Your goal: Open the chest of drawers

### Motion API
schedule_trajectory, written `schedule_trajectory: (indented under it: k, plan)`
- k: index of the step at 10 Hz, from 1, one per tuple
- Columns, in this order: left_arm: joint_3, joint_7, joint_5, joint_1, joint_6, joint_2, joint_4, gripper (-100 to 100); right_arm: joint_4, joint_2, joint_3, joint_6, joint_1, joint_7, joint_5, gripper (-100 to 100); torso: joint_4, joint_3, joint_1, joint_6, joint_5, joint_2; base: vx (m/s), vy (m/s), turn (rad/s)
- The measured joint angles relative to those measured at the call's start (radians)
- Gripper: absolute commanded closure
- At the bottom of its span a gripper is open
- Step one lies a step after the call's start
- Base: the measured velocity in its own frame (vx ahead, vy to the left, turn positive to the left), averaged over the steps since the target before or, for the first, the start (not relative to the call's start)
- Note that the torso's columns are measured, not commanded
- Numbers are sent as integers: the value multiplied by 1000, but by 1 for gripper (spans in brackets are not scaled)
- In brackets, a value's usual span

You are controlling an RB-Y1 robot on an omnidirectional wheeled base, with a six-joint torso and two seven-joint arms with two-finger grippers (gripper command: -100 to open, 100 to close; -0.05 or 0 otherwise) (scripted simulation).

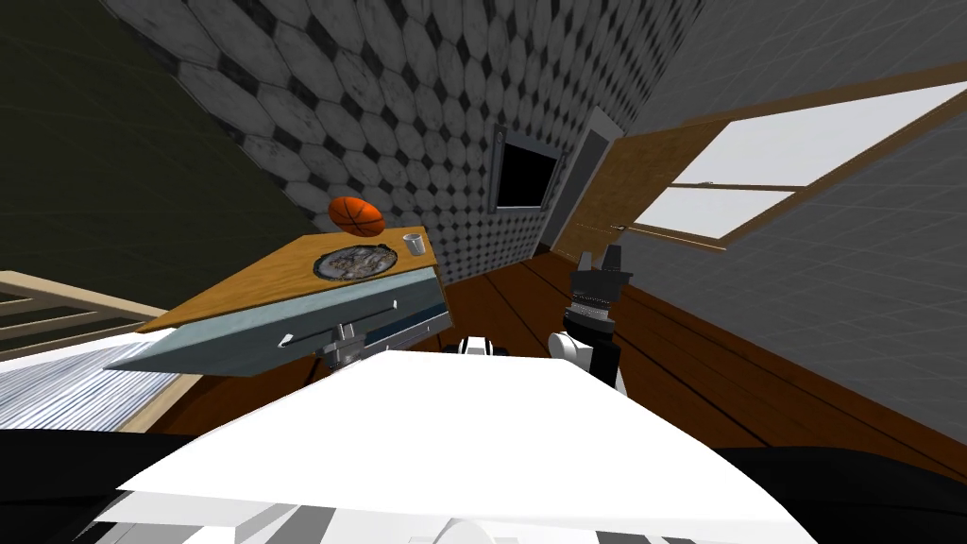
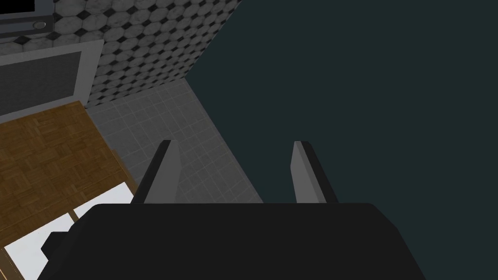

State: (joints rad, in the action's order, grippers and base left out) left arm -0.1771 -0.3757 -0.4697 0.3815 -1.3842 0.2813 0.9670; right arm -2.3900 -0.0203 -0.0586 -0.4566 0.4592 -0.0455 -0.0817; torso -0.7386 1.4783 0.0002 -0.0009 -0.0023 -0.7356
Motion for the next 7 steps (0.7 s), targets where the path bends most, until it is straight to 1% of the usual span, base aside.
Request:
schedule_trajectory:
  k: [2, 3, 4, 5, 6, 7]
  plan:
    - [-4, -42, -31, 10, -53, 24, -60, 100, 0, 0, 0, 0, 0, 0, 0, 0, 1, -2, 0, 1, 3, -1, 27, -76, -71]
    - [-6, -59, -40, 19, -74, 31, -79, 100, 0, 0, 0, 0, 0, 0, 0, 0, 0, -3, 1, 1, 4, -3, 16, -74, -94]
    - [-8, -91, -54, 6, -117, 49, -150, 100, 0, 0, 0, 0, 0, 0, 0, 0, 1, -4, 4, 0, 6, -3, 9, -58, -19]
    - [-8, -99, -62, 27, -123, 48, -135, 100, 0, 0, 0, 0, 0, 0, 0, 0, 0, -3, 3, 1, 4, -4, 8, -66, -77]
    - [-9, -109, -75, 41, -129, 57, -138, 100, 0, 0, 0, 0, 0, 0, 0, 0, 0, -3, 1, 0, 3, -4, 20, -80, -133]
    - [-10, -125, -92, 68, -142, 65, -136, 100, 0, 0, 0, 0, 0, 0, 0, 0, 0, -3, -1, 0, 1, -4, 11, -59, -27]
